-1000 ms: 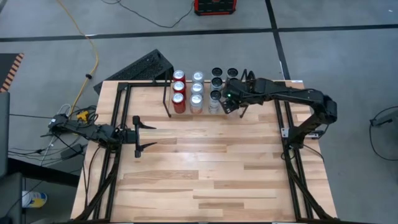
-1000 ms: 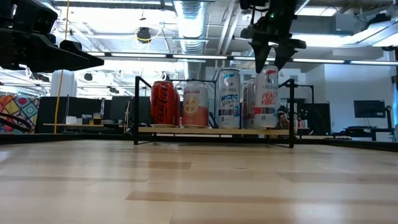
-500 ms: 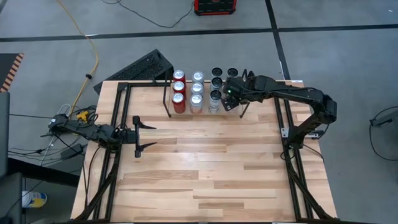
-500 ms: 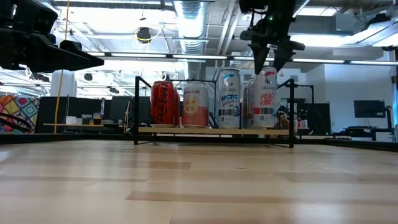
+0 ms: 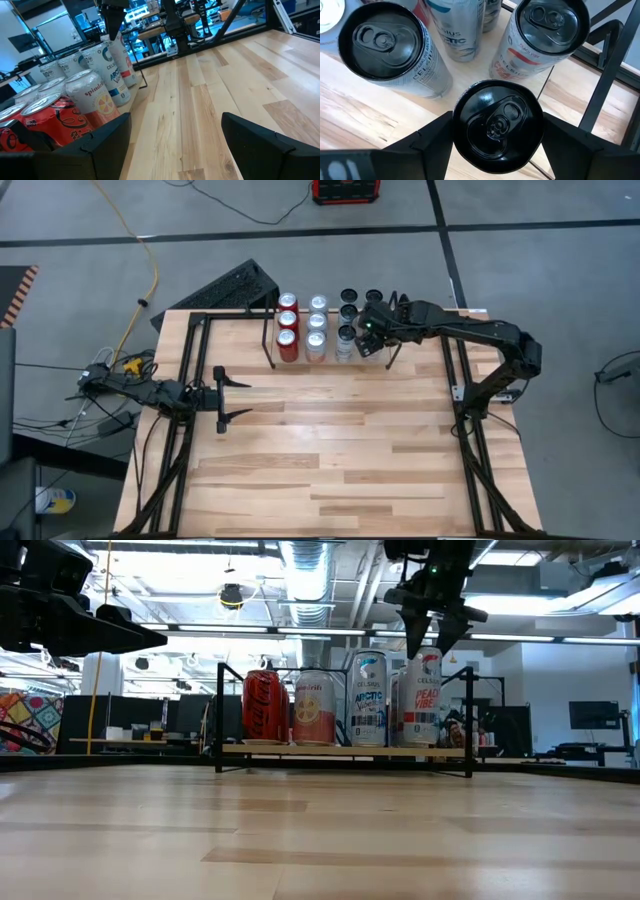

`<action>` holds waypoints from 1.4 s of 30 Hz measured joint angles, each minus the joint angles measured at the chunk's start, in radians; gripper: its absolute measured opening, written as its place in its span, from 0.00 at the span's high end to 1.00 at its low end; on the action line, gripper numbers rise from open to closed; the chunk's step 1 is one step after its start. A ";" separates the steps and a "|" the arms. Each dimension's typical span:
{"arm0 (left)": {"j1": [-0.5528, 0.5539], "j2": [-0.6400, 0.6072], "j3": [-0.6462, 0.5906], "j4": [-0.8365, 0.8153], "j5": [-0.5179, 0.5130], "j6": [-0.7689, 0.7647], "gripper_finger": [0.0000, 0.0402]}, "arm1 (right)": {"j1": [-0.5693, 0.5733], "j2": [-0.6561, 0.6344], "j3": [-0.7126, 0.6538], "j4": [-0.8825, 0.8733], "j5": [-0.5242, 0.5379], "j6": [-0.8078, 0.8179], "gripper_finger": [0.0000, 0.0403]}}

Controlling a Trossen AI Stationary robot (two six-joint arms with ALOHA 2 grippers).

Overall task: Place canned beverage on shelf
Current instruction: Put the right white pink soda can on the shelf and align with other white pink soda cans

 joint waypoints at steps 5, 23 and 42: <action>0.000 0.000 0.000 0.000 0.000 0.000 0.26 | -0.002 0.000 0.000 0.002 -0.001 -0.007 0.28; 0.000 0.000 0.000 0.000 0.000 0.000 0.26 | -0.002 0.032 0.001 0.025 0.008 -0.058 0.28; 0.000 0.000 0.000 0.000 0.000 0.000 0.26 | -0.001 0.047 0.003 0.024 -0.001 -0.087 0.20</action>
